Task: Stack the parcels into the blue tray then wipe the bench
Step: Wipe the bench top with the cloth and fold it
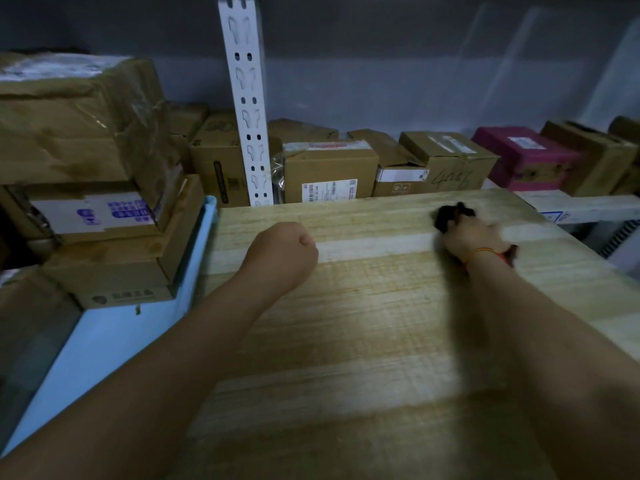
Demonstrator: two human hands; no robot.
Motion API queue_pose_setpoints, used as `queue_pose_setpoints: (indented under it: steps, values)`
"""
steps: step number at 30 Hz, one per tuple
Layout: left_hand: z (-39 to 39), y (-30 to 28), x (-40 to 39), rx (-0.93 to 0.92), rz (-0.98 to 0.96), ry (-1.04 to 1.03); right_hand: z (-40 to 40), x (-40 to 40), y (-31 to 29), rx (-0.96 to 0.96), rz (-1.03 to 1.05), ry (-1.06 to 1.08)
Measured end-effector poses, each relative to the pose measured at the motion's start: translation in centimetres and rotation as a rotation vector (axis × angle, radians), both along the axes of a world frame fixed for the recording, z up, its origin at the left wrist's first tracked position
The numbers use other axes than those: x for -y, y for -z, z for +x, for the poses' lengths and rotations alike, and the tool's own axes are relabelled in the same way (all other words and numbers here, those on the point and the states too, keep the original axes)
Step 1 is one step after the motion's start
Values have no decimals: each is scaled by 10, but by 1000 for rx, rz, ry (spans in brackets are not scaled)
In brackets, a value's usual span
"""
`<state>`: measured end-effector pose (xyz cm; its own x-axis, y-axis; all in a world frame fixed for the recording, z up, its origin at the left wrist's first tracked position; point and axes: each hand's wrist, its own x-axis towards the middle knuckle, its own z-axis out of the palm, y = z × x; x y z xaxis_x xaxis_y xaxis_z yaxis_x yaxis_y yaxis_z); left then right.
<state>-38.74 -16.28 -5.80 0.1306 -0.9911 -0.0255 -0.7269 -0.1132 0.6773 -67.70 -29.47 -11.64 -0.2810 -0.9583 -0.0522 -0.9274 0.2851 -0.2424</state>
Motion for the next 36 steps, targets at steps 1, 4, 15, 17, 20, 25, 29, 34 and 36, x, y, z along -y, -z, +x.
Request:
queue_pose_setpoints:
  steps: [1, 4, 15, 17, 20, 25, 29, 34, 36]
  values:
    - [0, 0, -1, -19, -3, -11, 18, -1, 3, 17, 6, -11]
    - [-1, 0, -6, -45, -10, -30, 72, -11, 10, 42, -29, -36]
    - [-3, -4, -32, -126, -3, -170, 197, -94, 23, -15, -158, -482]
    - [-1, -5, -41, -155, -9, -206, 217, -121, 25, 28, -212, -589]
    - [7, -8, -55, -165, -21, -276, 233, -152, 26, 72, -222, -749]
    - [24, -8, -81, -233, -81, -369, 235, -196, 27, 13, -212, -997]
    - [29, -12, -104, -297, -108, -369, 199, -210, 30, 150, -141, -1093]
    - [29, -18, -128, -354, -116, -320, 113, -192, 31, 15, -171, -768]
    - [26, -18, -136, -375, -124, -308, 68, -185, 30, -42, -175, -524]
